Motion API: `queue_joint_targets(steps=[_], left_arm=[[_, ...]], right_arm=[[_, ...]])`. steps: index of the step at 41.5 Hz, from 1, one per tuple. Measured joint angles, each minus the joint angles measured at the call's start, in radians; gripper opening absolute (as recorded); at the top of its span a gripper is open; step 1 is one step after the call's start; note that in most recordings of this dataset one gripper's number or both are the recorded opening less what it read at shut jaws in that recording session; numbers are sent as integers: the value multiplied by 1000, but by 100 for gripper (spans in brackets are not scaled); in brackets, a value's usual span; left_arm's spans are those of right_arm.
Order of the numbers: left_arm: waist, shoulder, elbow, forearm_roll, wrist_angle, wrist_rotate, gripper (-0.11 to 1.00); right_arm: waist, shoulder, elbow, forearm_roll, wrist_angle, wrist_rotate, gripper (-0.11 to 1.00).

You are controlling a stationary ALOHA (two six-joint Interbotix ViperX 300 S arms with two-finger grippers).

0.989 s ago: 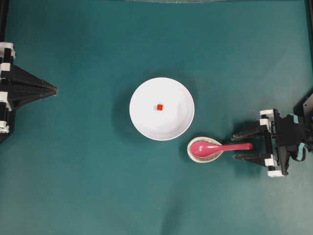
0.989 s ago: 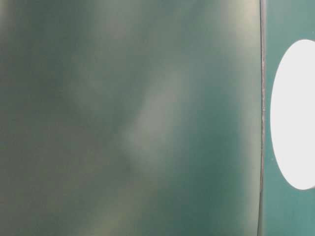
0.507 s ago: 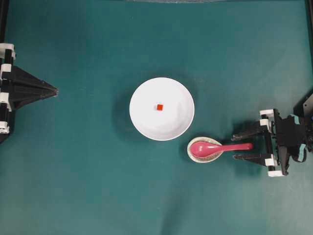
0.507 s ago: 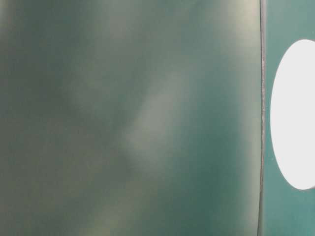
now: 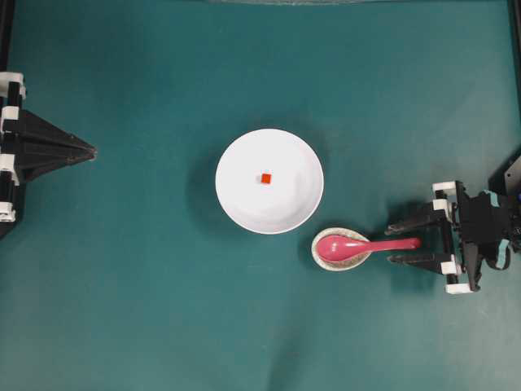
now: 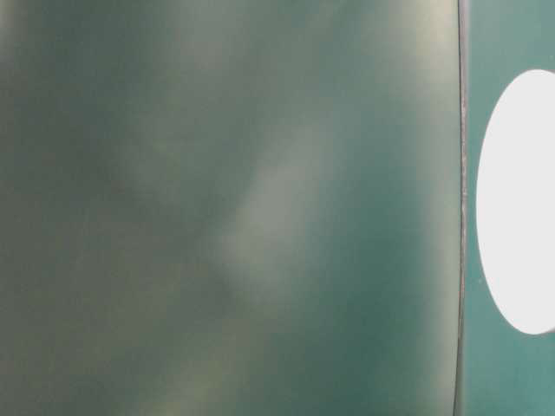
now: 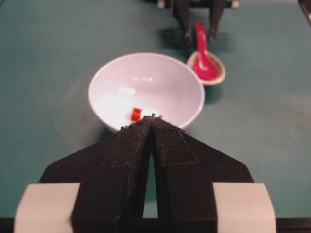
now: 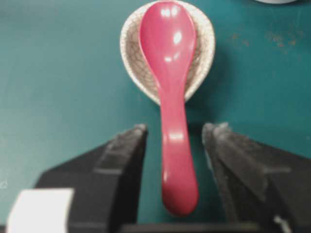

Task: Grip the spoon and scoop the red block from the bowl with right arm.
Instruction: 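Lower the open right gripper around the pink spoon handle and close, then lift the pink spoon out of its rest and swing it over the bowl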

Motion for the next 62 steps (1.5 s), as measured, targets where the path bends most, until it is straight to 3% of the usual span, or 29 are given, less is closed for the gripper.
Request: queue_joint_targets(steps=[6, 28, 62], left_arm=[[0, 0, 0, 0, 0, 0, 0], [0, 0, 0, -2, 0, 0, 0], [0, 0, 0, 0, 0, 0, 0]], right_arm=[[0, -2, 0, 2, -14, 0, 47], [0, -2, 0, 2, -25, -2, 44], [0, -2, -2, 2, -14, -2, 24]])
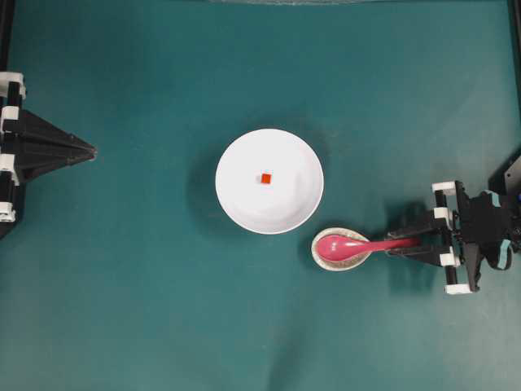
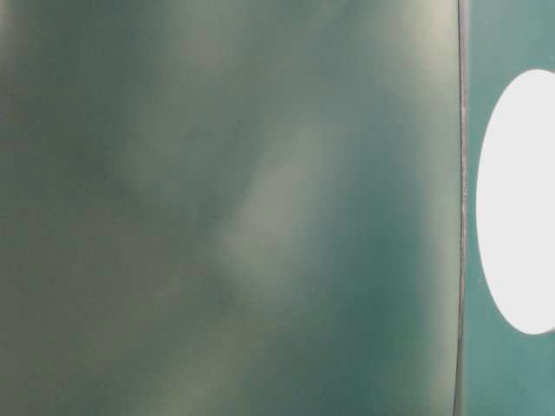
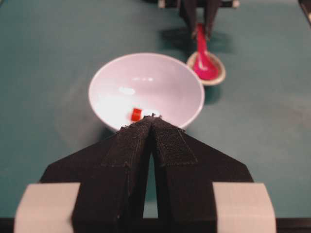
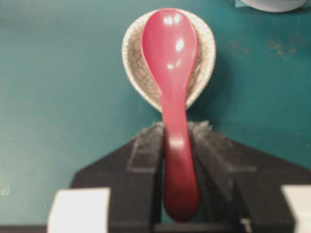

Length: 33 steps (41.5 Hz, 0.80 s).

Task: Grip the spoon and scoop the red block from the bowl with right arm.
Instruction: 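Lift the pink spoon out of its rest and swing it over the bowl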

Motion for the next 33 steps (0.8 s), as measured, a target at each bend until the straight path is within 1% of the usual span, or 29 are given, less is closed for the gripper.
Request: queue_joint_targets(steps=[16, 33], left_arm=[[0, 0, 0, 0, 8, 0, 0], [0, 0, 0, 0, 18, 0, 0]], right_arm=[[0, -18, 0, 0, 5, 0, 24], [0, -160, 3, 0, 89, -3, 24]])
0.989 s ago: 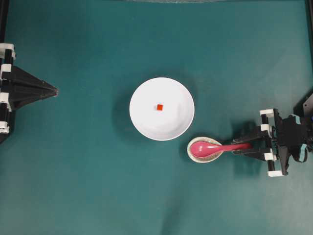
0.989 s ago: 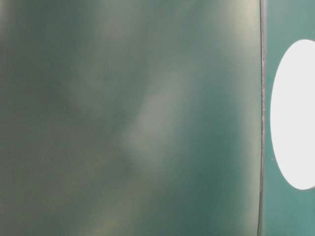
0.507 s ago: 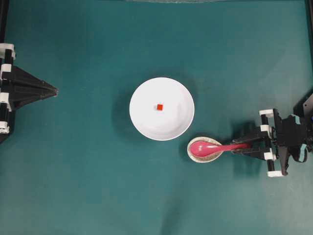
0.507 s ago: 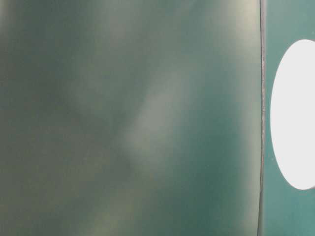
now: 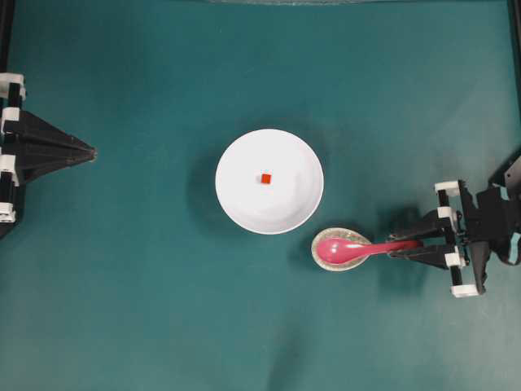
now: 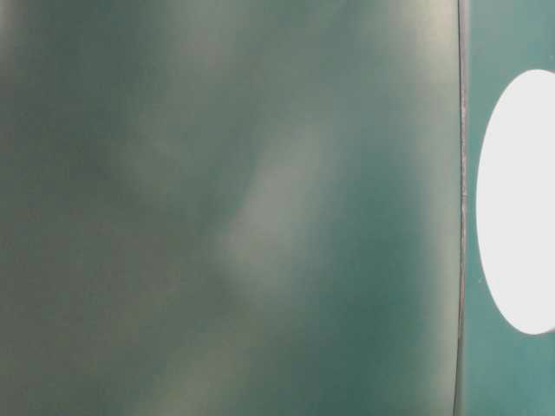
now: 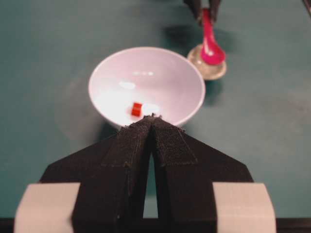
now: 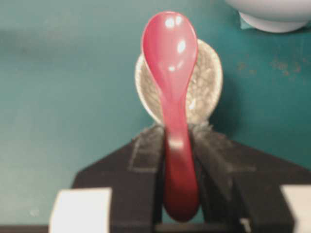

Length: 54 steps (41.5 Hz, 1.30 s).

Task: Grip the spoon and scoop the red block from the bowl with right arm.
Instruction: 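Lift the pink spoon out of its rest and swing it over the bowl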

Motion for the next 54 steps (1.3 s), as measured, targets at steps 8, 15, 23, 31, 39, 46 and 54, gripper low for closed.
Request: queue_joint_targets(steps=[8, 15, 23, 31, 39, 46, 54], left_arm=[[2, 0, 0, 0, -2, -2, 0], [0, 0, 0, 0, -31, 0, 0], [0, 0, 0, 0, -49, 0, 0], [0, 0, 0, 0, -49, 0, 0], [0, 0, 0, 0, -49, 0, 0], [0, 0, 3, 0, -49, 2, 0], [0, 0, 6, 0, -49, 3, 0]], right_arm=[[-17, -106, -23, 0, 84, -11, 24], [-64, -199, -61, 0, 215, -72, 24], [-150, -314, -117, 2, 413, -158, 24], [-233, -433, -161, 2, 595, -206, 24], [-310, -528, -224, 0, 764, -227, 24], [-364, -571, -278, 0, 922, -239, 24], [-443, -595, -321, -9, 1048, -241, 24]])
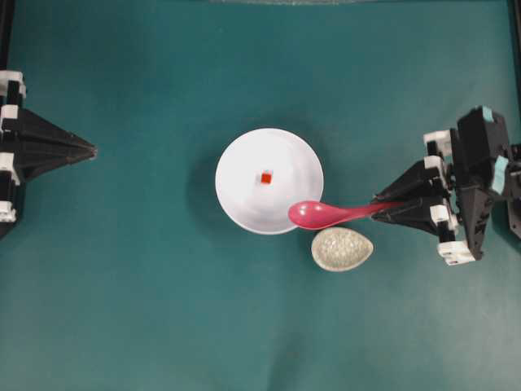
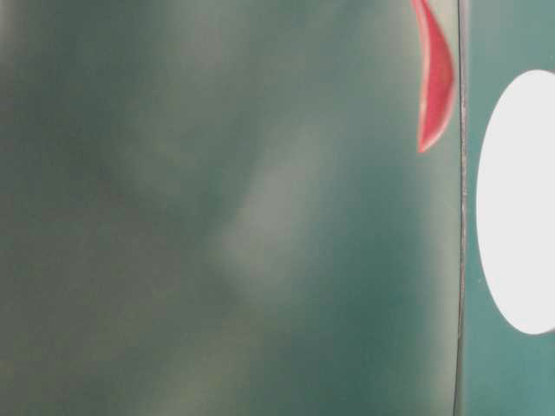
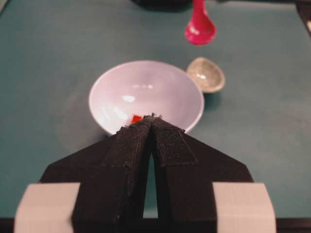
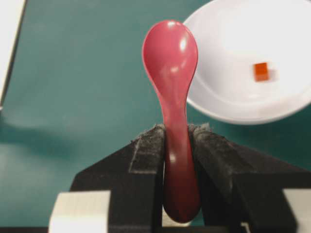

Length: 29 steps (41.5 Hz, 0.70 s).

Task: Grip the spoon and scoop the red block from the bowl with right arm.
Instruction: 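Lift the pink spoon out of its rest and swing it over the bowl, then lower the spoon bowl into the white bowl beside the red cube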

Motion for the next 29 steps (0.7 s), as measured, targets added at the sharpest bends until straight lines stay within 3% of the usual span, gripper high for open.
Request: queue_joint_targets(steps=[6, 19, 29], left_arm=[[0, 0, 0, 0, 0, 2, 0], [0, 0, 2, 0, 0, 23, 0], [0, 0, 2, 0, 0, 25, 0]], right_arm=[[-67, -3, -41, -31, 91, 0, 24], [-207, 0, -153, -161, 316, 0, 24], [-249, 40, -262, -242, 477, 0, 24]])
